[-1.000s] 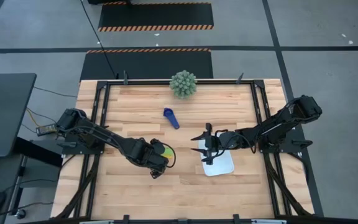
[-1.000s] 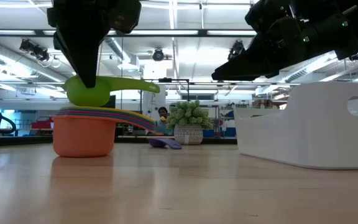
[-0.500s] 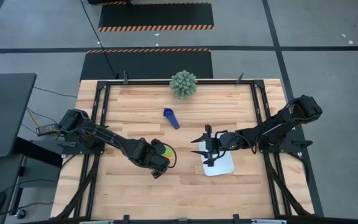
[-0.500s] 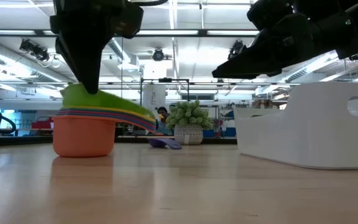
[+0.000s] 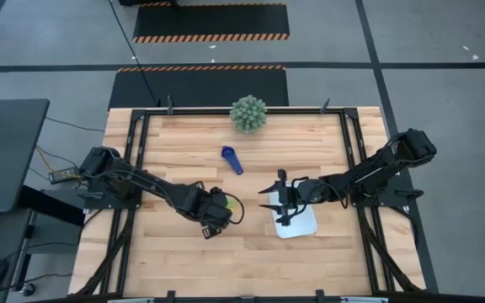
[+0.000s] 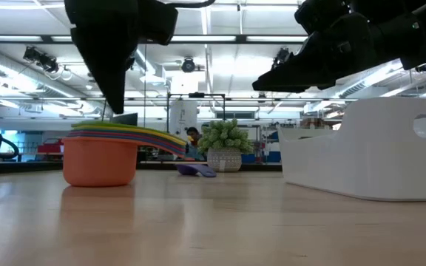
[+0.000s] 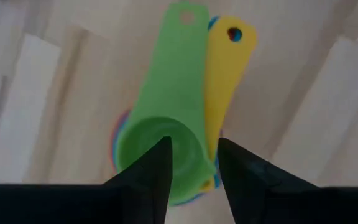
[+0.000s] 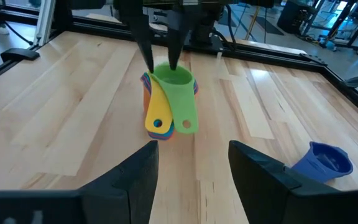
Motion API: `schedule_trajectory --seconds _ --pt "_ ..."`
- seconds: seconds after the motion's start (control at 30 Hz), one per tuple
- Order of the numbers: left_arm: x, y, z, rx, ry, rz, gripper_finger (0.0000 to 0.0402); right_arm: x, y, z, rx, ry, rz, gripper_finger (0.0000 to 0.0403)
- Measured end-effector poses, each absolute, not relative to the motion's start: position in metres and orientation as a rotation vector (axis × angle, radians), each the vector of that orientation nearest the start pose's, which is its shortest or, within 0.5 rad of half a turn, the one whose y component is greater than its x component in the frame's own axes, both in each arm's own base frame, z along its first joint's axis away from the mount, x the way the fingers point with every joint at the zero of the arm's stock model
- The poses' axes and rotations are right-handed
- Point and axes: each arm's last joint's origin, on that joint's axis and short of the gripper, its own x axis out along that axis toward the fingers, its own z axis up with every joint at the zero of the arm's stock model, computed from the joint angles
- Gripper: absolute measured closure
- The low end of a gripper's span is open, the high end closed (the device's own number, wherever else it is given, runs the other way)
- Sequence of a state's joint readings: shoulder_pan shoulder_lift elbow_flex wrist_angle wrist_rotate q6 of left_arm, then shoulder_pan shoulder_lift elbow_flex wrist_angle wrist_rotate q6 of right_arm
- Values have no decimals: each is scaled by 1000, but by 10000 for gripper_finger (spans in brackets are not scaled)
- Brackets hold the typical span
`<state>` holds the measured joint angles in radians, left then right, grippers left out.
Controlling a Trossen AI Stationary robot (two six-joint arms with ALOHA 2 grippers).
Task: Nest measuring cups in basket
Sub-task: Stack the green measuring cup into the yellow measuring
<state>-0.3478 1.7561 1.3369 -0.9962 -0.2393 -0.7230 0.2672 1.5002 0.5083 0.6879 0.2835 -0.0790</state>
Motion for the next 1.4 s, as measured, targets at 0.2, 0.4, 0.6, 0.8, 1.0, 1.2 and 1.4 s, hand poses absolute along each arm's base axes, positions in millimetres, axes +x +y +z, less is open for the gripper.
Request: schedule_trajectory --seconds 0.2,0.4,0.6,0.8,1.0,1.2,1.4 --pt "319 -88 228 -115 1286 352 268 269 65 166 -153 293 -8 201" --pt "327 -61 224 13 1304 370 269 269 67 167 -113 286 30 201" --pt "341 -35 214 -13 1281 295 269 269 72 166 -62 285 91 201" --pt "346 -21 201 -30 1347 222 269 266 82 166 -64 285 121 201" --pt "355 -20 185 -16 1373 91 269 265 86 166 -79 282 85 201" --pt "359 -22 185 -6 1330 69 269 264 86 165 -81 284 78 201" --pt "362 -25 186 -9 1304 11 269 265 85 165 -82 284 78 201"
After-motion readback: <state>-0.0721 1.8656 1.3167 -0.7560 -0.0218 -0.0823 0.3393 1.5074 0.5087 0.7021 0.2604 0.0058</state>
